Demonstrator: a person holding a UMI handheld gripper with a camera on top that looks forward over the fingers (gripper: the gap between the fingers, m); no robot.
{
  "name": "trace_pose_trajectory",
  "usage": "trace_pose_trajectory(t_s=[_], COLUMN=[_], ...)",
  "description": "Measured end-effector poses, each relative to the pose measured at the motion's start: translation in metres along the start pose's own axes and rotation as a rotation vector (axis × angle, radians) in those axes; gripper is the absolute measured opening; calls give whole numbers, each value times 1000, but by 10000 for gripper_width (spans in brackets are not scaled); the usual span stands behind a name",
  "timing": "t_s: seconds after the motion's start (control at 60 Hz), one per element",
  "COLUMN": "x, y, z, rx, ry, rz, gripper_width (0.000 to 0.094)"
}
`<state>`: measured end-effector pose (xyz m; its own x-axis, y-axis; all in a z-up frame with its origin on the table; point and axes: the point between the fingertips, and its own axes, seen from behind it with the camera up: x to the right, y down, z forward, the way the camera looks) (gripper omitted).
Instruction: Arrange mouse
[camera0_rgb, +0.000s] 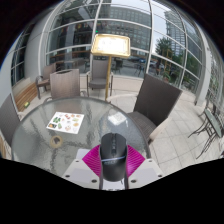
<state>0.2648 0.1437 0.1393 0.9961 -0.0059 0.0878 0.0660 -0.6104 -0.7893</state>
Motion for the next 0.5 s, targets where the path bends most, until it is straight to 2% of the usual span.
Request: trace_pose_trajectory(t_s=[0.067, 0.25, 0.3, 0.5], x=[-2, -17, -18, -19], y=[54, 143, 138, 141], z=[28, 71, 72, 73], rx=[-86, -255, -223, -254], ry=[-20, -87, -86, -95], rz=[36, 49, 45, 39], gripper_width=[285, 297, 315, 470])
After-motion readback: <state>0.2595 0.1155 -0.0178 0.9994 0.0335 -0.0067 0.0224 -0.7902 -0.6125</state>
